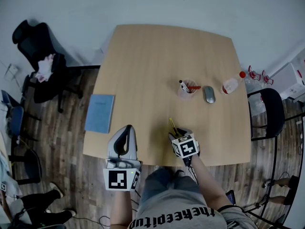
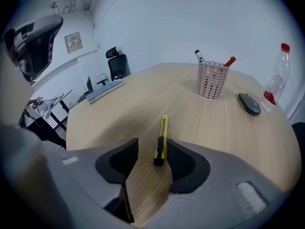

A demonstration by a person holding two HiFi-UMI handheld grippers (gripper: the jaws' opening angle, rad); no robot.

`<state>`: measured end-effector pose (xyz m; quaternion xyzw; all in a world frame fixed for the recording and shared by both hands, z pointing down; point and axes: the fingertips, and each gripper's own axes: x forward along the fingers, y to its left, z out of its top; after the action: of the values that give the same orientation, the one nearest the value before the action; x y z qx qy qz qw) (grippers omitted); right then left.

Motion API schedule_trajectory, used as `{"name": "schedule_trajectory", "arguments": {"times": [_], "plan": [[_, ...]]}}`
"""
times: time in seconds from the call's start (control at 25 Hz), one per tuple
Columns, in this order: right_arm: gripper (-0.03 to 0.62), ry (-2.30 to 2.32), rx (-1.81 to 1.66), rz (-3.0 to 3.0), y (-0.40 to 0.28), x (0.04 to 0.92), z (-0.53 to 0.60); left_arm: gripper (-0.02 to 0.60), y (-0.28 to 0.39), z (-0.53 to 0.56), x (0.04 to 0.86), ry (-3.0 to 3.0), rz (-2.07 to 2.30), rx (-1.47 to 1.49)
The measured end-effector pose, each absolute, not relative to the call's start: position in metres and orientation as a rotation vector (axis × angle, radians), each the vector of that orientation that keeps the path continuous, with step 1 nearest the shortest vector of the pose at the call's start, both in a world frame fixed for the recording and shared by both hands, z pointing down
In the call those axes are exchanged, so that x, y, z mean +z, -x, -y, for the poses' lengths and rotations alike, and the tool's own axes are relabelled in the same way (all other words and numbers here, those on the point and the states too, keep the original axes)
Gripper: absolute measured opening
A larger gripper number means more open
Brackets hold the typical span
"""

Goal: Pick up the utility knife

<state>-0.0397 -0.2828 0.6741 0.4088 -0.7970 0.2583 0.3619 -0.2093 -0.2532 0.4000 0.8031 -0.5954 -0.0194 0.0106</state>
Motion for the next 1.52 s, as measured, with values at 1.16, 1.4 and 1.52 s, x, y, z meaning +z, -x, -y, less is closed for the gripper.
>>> {"name": "schedule_trajectory", "arguments": {"times": [1.16,1.4,1.52], "plan": [[0.054,-1.111,0.677,2.062,0.035,0.675,0.274,0.020,0.211,0.243,0.398,-2.501,1.881,-0.057],[0.054,-1.170,0.700,2.110,0.021,0.655,0.271,0.020,0.201,0.239,0.397,-2.519,1.864,-0.066],[0.054,-1.202,0.709,2.136,0.015,0.643,0.270,0.020,0.195,0.238,0.395,-2.531,1.851,-0.070]]}}
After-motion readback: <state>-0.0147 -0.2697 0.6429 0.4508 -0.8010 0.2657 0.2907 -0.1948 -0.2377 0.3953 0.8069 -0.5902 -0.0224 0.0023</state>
